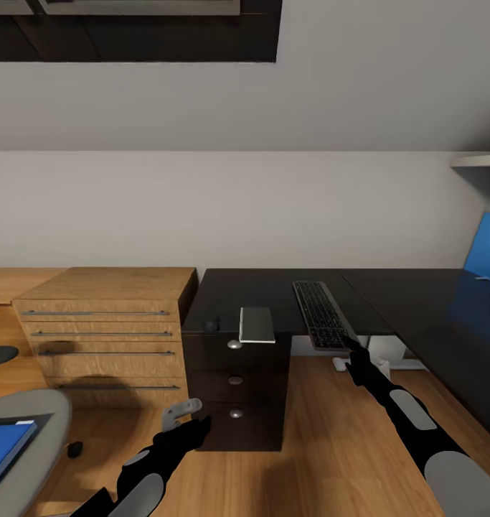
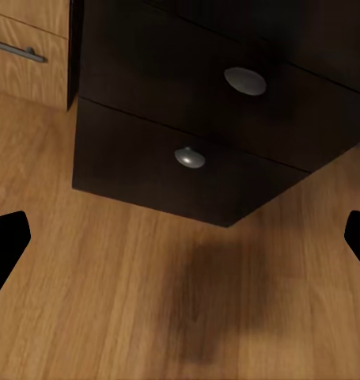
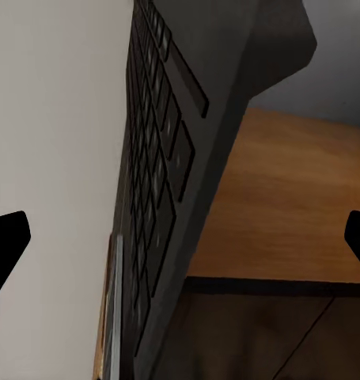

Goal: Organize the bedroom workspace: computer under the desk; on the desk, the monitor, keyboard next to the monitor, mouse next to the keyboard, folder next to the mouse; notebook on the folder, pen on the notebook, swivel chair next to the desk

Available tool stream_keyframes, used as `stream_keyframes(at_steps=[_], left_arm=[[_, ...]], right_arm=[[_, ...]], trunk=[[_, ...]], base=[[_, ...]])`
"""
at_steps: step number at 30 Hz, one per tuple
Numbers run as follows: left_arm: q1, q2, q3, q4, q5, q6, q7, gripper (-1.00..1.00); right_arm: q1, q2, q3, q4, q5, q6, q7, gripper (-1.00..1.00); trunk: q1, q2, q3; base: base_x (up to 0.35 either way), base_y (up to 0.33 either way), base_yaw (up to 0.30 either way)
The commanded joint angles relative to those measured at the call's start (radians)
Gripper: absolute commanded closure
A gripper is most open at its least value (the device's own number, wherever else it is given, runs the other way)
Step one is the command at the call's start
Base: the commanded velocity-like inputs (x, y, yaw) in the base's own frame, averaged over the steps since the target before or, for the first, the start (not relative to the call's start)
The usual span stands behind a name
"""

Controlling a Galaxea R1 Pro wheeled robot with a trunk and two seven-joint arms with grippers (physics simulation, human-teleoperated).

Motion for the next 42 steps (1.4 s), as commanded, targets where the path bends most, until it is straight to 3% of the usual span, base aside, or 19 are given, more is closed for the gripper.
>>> stream_keyframes(at_steps=[1, 38, 39, 42], left_arm=[[-0.001, 0.001, -0.002, -0.001, 0.003, 0.003, 0.006, -1.0], [-0.001, 0.003, -0.001, -0.003, 0.003, 0.003, 0.005, -1.0], [-0.001, 0.003, -0.001, -0.003, 0.004, 0.003, 0.005, -1.0], [-0.001, 0.003, -0.001, -0.003, 0.004, 0.003, 0.005, -1.0]], right_arm=[[-0.001, 0.0, -0.002, 0.0, -0.007, 0.006, 0.002, -1.0], [-0.001, 0.0, 0.0, 0.0, -0.006, 0.006, 0.002, -1.0], [-0.001, 0.0, 0.0, 0.0, -0.006, 0.006, 0.002, 1.0], [-0.001, 0.0, 0.0, 0.0, -0.007, 0.006, 0.002, 1.0]], trunk=[[0.0, -0.001, -0.001], [0.0, -0.001, -0.001], [0.0, -0.001, -0.001], [0.0, -0.001, -0.001]], base=[[0.041, 0.0, 0.0], [0.059, 0.0, 0.0], [0.002, 0.0, 0.0], [0.0, 0.0, 0.0]])
